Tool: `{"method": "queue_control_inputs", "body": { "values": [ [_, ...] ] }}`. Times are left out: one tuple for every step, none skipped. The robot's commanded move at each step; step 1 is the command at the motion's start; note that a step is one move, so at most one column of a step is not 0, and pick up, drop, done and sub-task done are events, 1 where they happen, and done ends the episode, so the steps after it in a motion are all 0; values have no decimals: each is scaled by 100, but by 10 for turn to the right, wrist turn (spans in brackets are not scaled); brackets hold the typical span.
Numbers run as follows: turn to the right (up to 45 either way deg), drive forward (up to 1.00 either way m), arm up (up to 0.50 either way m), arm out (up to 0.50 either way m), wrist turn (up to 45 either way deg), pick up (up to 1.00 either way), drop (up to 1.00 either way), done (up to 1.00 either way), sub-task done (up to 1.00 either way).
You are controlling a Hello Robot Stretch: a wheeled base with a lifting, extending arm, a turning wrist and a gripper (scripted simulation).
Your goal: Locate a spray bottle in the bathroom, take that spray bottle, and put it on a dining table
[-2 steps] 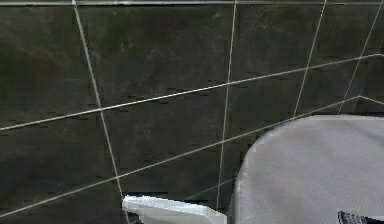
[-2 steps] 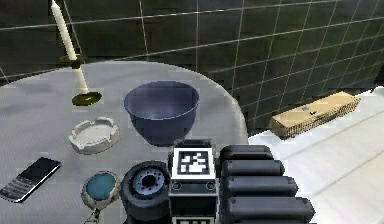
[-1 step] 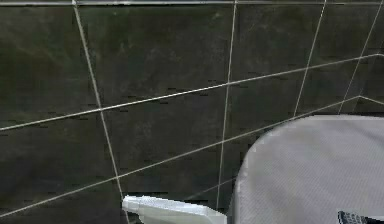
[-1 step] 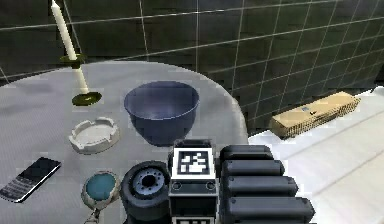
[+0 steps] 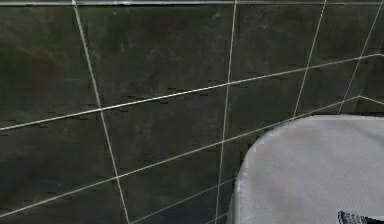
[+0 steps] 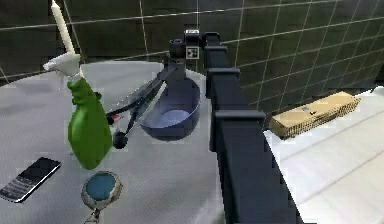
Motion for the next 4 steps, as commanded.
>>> {"method": "queue_control_inputs", "body": {
  "values": [
    [0,0,0,0,390,0,0,0,0],
    [0,0,-4,0,0,0,0,0,0],
    [0,0,0,0,0,0,100,0,0],
    [0,0,0,-10,0,0,0,0,0]
  ]
}}
